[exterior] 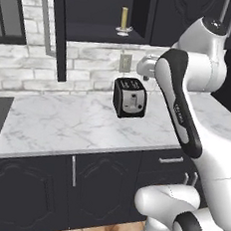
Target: Get the candle and the beer from the cabinet and move them to the dining counter.
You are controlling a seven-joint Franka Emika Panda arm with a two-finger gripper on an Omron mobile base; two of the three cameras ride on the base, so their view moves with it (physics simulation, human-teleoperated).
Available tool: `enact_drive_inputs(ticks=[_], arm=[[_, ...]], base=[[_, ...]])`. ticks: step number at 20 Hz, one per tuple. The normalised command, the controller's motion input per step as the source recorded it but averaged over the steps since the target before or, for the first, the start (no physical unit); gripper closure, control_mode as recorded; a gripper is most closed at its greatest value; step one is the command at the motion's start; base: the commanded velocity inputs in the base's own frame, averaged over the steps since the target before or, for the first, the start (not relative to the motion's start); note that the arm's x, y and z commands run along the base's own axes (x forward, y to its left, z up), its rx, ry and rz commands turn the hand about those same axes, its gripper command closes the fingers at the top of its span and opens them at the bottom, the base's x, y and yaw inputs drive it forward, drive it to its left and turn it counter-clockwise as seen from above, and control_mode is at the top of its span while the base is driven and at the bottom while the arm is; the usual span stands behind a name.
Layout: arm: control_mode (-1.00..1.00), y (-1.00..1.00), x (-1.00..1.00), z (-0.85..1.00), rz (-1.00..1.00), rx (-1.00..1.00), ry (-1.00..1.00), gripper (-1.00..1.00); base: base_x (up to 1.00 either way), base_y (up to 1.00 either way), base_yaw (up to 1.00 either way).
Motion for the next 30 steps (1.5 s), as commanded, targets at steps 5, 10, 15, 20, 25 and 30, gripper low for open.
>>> enact_drive_inputs(ticks=[5,10,15,20,25,30], arm=[[1.0,0.0,0.0,0.0,0.0,0.0,0.0,-1.0],[1.0,0.0,0.0,0.0,0.0,0.0,0.0,-1.0],[1.0,0.0,0.0,0.0,0.0,0.0,0.0,-1.0],[1.0,0.0,0.0,0.0,0.0,0.0,0.0,-1.0],[1.0,0.0,0.0,0.0,0.0,0.0,0.0,-1.0],[1.0,0.0,0.0,0.0,0.0,0.0,0.0,-1.0]], base=[[0.25,0.0,0.0],[0.46,0.0,0.0],[0.63,0.0,0.0],[0.69,0.06,0.0],[0.65,0.15,0.0],[0.19,0.2,0.0]])
